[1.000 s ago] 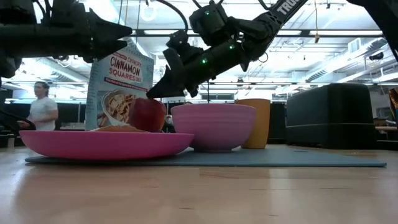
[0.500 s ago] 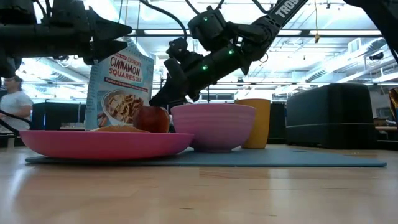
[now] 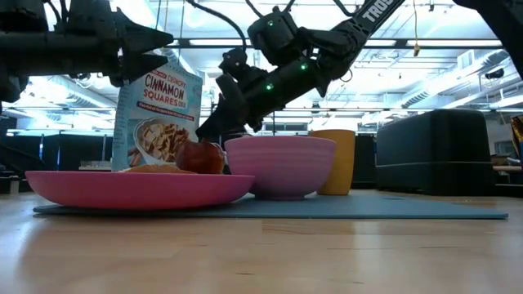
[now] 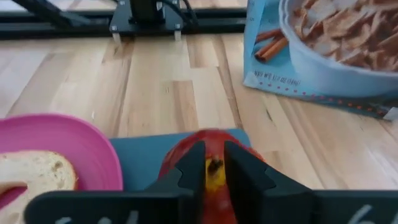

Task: Arrange a breakfast setting
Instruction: Put the red apple on the blue placemat above the pink bowl, then put the purple spoon on the blue placemat to the left of the pink bowl

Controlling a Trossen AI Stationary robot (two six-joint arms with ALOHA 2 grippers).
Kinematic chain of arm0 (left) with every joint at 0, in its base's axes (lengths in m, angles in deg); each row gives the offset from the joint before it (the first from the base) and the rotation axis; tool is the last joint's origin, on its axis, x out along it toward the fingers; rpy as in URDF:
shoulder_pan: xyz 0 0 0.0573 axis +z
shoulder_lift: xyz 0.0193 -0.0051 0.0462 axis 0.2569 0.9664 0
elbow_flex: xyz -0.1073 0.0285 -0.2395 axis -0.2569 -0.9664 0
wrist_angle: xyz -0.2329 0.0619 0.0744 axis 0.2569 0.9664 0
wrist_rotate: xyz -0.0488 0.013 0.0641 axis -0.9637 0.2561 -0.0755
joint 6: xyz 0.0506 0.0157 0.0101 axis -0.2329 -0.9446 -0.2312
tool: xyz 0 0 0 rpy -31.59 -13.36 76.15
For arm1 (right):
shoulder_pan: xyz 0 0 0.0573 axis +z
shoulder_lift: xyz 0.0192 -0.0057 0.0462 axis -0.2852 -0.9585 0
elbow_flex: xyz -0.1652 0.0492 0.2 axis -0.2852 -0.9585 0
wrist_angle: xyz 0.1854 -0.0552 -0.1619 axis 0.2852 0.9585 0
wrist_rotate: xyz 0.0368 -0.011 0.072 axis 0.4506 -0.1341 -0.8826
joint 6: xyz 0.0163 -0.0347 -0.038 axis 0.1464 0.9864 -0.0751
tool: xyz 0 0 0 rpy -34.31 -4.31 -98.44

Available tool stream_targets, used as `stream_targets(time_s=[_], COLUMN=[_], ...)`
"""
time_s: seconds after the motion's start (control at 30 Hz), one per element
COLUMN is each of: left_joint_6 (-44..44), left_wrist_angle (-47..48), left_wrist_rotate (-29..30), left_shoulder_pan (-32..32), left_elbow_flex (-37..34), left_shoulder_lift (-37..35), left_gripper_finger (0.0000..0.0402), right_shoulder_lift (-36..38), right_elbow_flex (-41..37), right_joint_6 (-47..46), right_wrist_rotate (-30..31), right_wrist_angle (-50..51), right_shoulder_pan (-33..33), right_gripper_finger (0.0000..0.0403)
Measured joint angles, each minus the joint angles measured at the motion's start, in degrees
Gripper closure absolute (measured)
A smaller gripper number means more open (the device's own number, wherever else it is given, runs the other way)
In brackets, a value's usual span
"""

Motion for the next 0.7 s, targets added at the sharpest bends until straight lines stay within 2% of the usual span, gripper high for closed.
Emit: stream_targets(time_s=[0.43, 0.53, 0.7], left_joint_6=[1.93, 1.93, 1.56], left_wrist_angle=[2.65, 2.62, 2.48], left_wrist_rotate=[-0.68, -3.06, -4.41], left_shoulder_pan=[0.00, -0.07, -1.27], left_elbow_flex=[0.00, 0.00, 0.00], left_shoulder_lift=[0.00, 0.00, 0.00], left_gripper_finger=[0.0010, 0.0010, 0.0010], right_shoulder_lift=[4.70, 8.04, 16.43], right_elbow_flex=[-0.02, -0.02, -0.02], right_joint_6=[-0.02, -0.02, -0.22], right_wrist_rotate=[0.02, 0.02, 3.27], right_wrist_angle=[1.89, 6.20, 21.54], right_shoulder_pan=[0.77, 1.87, 6.20], right_gripper_finger=[0.0287, 0.0286, 0.0287])
